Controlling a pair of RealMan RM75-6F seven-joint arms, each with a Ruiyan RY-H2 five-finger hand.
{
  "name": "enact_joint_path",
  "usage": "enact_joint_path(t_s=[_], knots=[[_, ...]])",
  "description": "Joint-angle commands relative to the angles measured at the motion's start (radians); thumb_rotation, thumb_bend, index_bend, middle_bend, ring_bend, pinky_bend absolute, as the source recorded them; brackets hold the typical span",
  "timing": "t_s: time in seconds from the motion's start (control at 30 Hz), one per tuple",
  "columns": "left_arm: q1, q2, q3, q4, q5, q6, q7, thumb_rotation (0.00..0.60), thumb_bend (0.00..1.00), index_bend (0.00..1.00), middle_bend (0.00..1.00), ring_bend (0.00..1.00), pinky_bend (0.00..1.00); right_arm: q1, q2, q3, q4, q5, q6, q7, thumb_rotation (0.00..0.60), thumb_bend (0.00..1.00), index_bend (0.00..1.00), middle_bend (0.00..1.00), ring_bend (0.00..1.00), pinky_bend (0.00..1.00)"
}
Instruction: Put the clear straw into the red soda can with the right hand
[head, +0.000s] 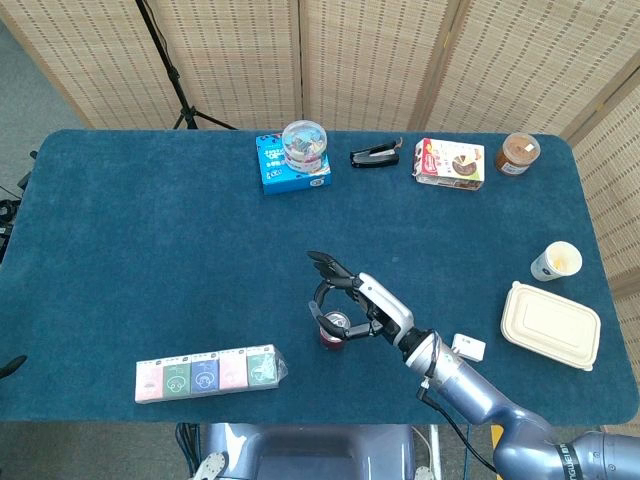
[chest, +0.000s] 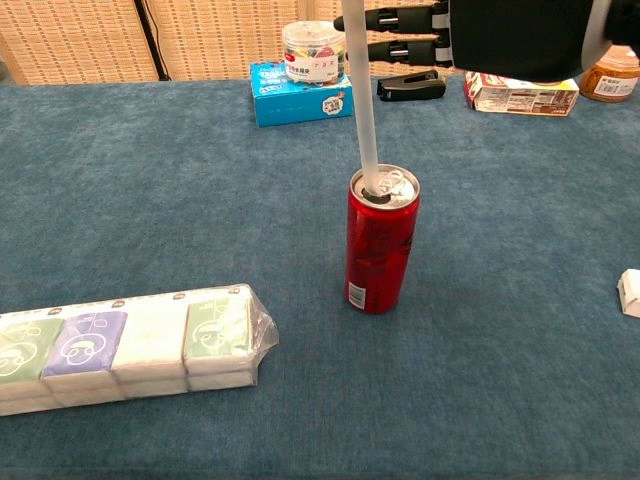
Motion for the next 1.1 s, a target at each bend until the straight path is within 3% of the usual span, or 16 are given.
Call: enact_joint_path(t_s=[0.03,1.1], knots=[[0.0,0.0,0.0,-0.001,-0.001,0.0,0.002,0.6,0.0,0.0,0.0,0.0,0.0,0.0,-0.001,0.001,0.001,0.001,-0.001,0.001,0.6,0.64,0.57,0.0,0.0,0.0],[0.0,0.002,0.0,0.003,-0.004,-0.003,-0.009,0.6,0.0,0.0,0.0,0.0,0.0,0.01,-0.04,0.014,0.025,0.049,-0.025,-0.046,0.6,0.65,0.57,0.0,0.0,0.0]])
